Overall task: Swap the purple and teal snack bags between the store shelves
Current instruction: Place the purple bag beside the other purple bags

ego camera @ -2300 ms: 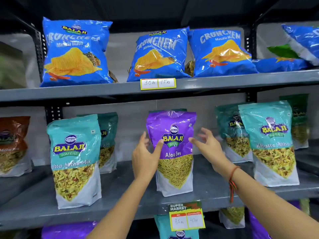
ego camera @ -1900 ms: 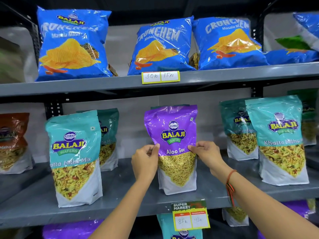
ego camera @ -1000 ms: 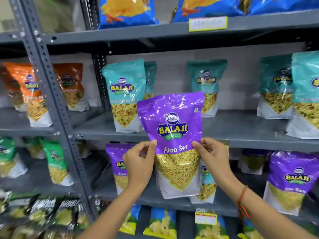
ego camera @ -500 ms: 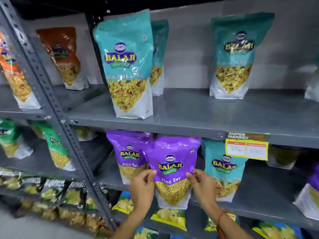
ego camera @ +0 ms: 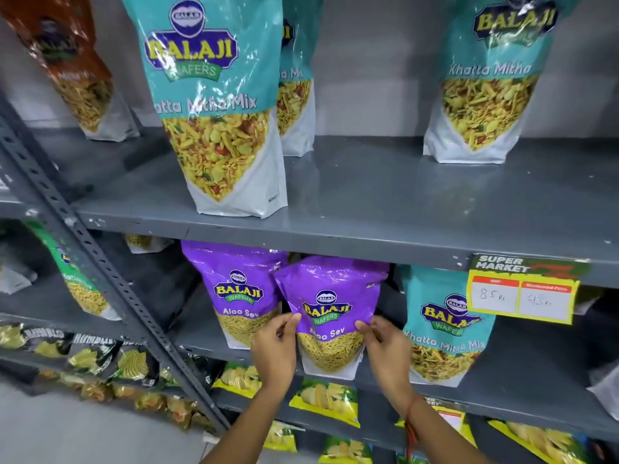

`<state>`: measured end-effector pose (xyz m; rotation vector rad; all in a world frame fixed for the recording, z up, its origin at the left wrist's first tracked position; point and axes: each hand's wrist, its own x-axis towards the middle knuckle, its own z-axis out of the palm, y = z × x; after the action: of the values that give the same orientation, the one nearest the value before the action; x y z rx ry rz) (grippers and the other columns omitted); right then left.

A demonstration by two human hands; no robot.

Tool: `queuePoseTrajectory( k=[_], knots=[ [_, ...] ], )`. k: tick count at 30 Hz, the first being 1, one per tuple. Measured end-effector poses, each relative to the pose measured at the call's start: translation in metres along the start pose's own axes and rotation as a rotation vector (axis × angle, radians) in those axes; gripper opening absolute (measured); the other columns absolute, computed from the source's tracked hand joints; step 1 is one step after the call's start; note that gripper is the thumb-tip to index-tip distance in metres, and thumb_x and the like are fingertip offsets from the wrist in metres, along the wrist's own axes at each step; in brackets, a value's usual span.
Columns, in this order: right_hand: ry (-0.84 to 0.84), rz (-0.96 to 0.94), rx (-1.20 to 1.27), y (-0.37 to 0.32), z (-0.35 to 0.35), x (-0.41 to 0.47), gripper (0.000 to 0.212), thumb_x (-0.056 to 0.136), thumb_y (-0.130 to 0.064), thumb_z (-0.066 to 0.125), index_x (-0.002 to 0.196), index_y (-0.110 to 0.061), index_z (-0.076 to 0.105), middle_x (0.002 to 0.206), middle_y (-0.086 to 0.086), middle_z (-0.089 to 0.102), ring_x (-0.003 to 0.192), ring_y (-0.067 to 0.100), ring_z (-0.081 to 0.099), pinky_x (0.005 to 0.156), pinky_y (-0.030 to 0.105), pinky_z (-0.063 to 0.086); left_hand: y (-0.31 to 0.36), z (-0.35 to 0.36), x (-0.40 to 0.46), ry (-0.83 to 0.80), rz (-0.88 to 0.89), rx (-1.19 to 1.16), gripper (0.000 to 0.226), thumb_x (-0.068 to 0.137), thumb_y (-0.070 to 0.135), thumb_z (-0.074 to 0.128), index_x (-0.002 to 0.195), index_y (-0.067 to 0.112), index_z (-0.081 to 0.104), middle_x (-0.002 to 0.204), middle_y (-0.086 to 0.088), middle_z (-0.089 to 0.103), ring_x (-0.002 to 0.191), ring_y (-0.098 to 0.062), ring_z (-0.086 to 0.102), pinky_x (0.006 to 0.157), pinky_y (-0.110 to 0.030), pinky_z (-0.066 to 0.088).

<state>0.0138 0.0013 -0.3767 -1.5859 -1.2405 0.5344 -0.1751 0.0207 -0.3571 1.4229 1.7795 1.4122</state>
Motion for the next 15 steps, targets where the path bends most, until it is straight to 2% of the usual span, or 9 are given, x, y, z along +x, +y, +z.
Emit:
queuePoseTrajectory(
  k=[5, 7, 10, 12, 13, 15],
  knots=[
    [-0.032, 0.019, 0.028, 0.000, -0.008, -0.010, 0.005, 0.090, -0.020, 0.072, 0.090, -0.015, 0.073, 0.074, -0.018, 0.069, 0.070, -0.018, 0.063, 0.058, 0.004, 0.042, 0.011, -0.009, -0.015, 0.033, -0.078, -0.100, 0.026, 0.082, 0.036, 0.073, 0.096, 0.014, 0.076, 0.084, 0.004, 0.075, 0.081, -0.011, 0.069, 0.075, -0.035, 0.057],
    [-0.024, 0.042, 0.067, -0.003, -0.020, -0.021, 0.012, 0.089, -0.018, 0.073, 0.101, -0.015, 0.071, 0.082, -0.015, 0.069, 0.074, -0.019, 0.064, 0.064, 0.000, 0.045, 0.020, -0.014, -0.026, 0.079, -0.107, -0.153, 0.019, 0.080, 0.034, 0.076, 0.093, 0.020, 0.073, 0.083, 0.007, 0.072, 0.082, -0.012, 0.070, 0.076, -0.036, 0.058],
    [0.006, 0.103, 0.128, -0.002, -0.042, -0.043, 0.022, 0.090, -0.020, 0.071, 0.111, -0.014, 0.070, 0.096, -0.005, 0.072, 0.086, -0.002, 0.068, 0.076, 0.012, 0.051, 0.034, -0.013, -0.046, 0.052, -0.074, -0.169, 0.014, 0.079, 0.034, 0.077, 0.089, 0.025, 0.070, 0.079, 0.010, 0.072, 0.079, -0.014, 0.071, 0.074, -0.035, 0.058],
    [0.062, 0.137, 0.154, 0.001, -0.062, -0.057, 0.020, 0.090, -0.019, 0.071, 0.109, -0.014, 0.072, 0.100, -0.002, 0.074, 0.089, 0.002, 0.069, 0.080, 0.027, 0.055, 0.046, -0.004, -0.059, -0.025, -0.046, -0.179, 0.016, 0.079, 0.033, 0.077, 0.089, 0.023, 0.073, 0.081, 0.003, 0.075, 0.077, -0.012, 0.070, 0.076, -0.036, 0.058],
    [0.093, 0.156, 0.147, 0.002, -0.073, -0.062, 0.016, 0.090, -0.019, 0.071, 0.105, -0.016, 0.072, 0.098, -0.003, 0.075, 0.086, -0.003, 0.069, 0.080, 0.029, 0.055, 0.053, 0.003, -0.066, -0.072, -0.032, -0.185, 0.014, 0.078, 0.032, 0.078, 0.088, 0.023, 0.074, 0.081, 0.003, 0.076, 0.077, -0.011, 0.070, 0.078, -0.036, 0.058],
    [0.159, 0.167, 0.130, 0.005, -0.096, -0.068, 0.009, 0.090, -0.019, 0.071, 0.099, -0.020, 0.071, 0.094, -0.004, 0.075, 0.082, -0.010, 0.067, 0.077, 0.025, 0.054, 0.067, 0.019, -0.079, -0.161, 0.002, -0.191, 0.010, 0.077, 0.028, 0.079, 0.084, 0.028, 0.073, 0.078, 0.007, 0.074, 0.075, -0.008, 0.069, 0.079, -0.033, 0.057]
  ],
)
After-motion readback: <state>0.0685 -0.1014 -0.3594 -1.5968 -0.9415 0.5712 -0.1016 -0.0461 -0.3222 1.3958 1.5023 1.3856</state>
